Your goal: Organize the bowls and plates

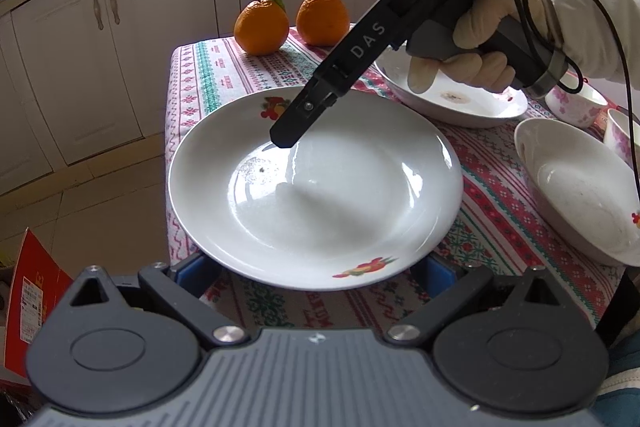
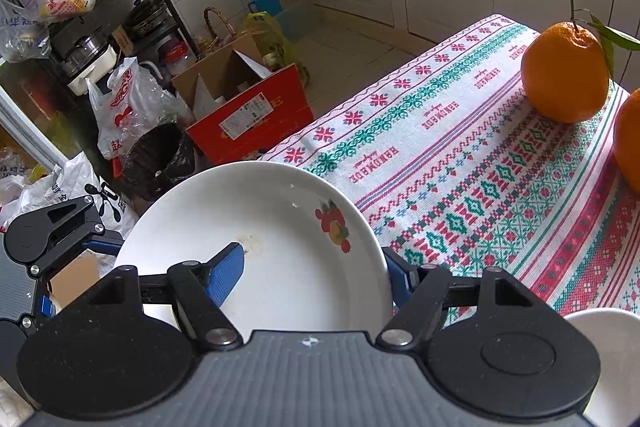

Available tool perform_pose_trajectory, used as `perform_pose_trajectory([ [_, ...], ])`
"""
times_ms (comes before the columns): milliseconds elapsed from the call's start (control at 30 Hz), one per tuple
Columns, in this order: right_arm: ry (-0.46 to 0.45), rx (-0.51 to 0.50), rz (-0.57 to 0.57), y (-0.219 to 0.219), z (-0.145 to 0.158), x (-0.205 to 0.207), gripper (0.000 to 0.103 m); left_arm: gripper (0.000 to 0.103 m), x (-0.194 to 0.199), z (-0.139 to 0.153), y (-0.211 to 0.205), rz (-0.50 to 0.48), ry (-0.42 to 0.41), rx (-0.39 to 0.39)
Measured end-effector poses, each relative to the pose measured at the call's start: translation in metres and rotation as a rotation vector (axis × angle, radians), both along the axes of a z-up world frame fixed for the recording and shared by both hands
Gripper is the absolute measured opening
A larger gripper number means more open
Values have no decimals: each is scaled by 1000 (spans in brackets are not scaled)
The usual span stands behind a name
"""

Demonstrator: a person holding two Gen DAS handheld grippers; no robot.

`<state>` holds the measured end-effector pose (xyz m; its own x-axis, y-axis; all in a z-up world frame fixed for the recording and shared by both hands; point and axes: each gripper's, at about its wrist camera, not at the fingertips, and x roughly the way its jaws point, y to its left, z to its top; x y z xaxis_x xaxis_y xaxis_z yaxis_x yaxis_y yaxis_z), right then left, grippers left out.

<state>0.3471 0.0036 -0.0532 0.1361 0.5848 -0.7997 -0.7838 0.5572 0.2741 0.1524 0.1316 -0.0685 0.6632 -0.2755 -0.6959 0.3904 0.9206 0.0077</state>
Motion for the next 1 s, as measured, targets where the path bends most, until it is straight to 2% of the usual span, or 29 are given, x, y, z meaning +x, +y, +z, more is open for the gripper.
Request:
perform_pose_trajectory([
  [267,-13,-5,-13,1,0,2,80,100,4,-1,1,-7,-8,14],
  [333,0,8,-10,-1,1,1,90,100,3,-1,0,-4,-16,21],
  [367,-2,10,-9,-1,3,0,99,100,1,-1,-1,-3,-22,24],
  [400,-12,9,-9,-1,5,-2,102,101,0,0,0,-4,-24,24],
  [667,-53,20,-22,-20,29,-26,103,102,-22,5,4,22,-15,3],
  [1000,-135,46,-53,-56,68,-88,103,102,-66,27,-12,45,-90,-31],
])
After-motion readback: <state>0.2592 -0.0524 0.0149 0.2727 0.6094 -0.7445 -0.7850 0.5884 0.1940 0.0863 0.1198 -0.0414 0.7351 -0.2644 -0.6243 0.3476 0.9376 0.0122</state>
